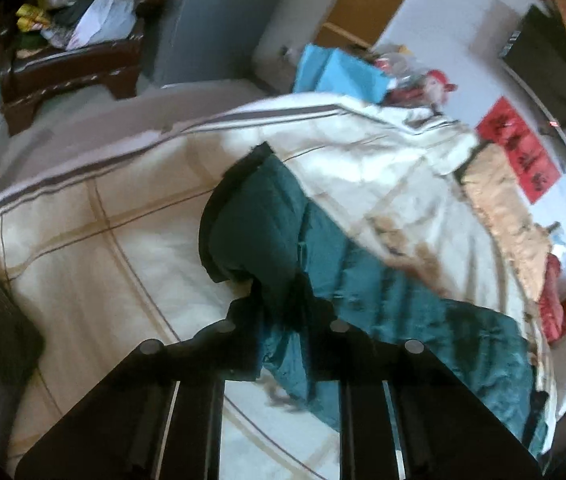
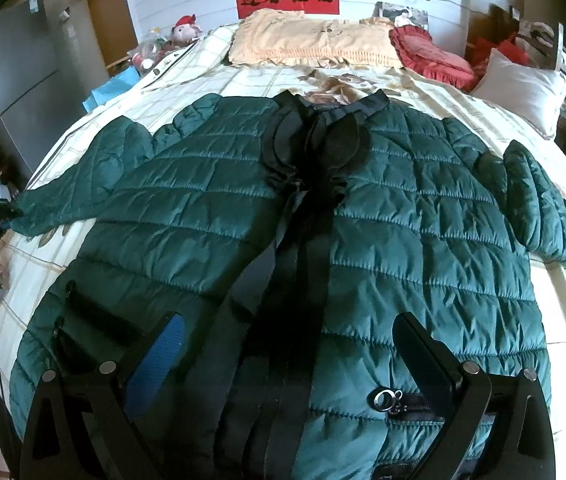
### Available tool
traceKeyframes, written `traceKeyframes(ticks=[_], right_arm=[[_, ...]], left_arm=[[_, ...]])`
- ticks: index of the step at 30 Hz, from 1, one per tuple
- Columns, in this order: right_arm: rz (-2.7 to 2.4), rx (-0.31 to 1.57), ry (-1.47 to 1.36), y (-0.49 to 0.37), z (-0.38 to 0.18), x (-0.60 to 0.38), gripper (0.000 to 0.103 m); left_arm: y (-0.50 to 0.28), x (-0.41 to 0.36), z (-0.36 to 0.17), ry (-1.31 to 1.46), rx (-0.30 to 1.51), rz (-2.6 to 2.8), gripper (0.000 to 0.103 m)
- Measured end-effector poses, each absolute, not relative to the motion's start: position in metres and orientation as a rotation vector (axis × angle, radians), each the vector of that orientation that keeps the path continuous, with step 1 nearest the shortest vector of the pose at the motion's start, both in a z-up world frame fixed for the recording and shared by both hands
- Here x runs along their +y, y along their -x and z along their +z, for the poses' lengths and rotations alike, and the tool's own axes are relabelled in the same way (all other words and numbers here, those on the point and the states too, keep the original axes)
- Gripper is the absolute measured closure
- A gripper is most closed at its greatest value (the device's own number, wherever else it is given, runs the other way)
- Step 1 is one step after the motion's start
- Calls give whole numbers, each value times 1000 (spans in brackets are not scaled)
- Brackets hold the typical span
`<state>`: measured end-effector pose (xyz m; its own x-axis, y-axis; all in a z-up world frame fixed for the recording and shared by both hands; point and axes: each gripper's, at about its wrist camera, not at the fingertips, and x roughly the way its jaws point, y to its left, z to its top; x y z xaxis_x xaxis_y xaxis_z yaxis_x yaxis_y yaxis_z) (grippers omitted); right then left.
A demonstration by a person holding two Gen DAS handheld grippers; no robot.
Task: Fold large clothes
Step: 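Fold the held sleeve across the jacket body with the left gripper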
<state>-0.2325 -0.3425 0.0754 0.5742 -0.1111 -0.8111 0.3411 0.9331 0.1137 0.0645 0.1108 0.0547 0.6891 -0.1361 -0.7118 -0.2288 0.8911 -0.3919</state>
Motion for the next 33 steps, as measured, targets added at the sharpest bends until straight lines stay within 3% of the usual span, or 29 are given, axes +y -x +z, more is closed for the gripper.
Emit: traceKeyframes(ticks=[18,33], right_arm=[[-288,870,-313,265,88,-364,0],[-326,846,-359,292,87,-392,0]], left_arm=[[12,-64,154,245,724,-333,92],[65,-219,138,102,802,-580,93]])
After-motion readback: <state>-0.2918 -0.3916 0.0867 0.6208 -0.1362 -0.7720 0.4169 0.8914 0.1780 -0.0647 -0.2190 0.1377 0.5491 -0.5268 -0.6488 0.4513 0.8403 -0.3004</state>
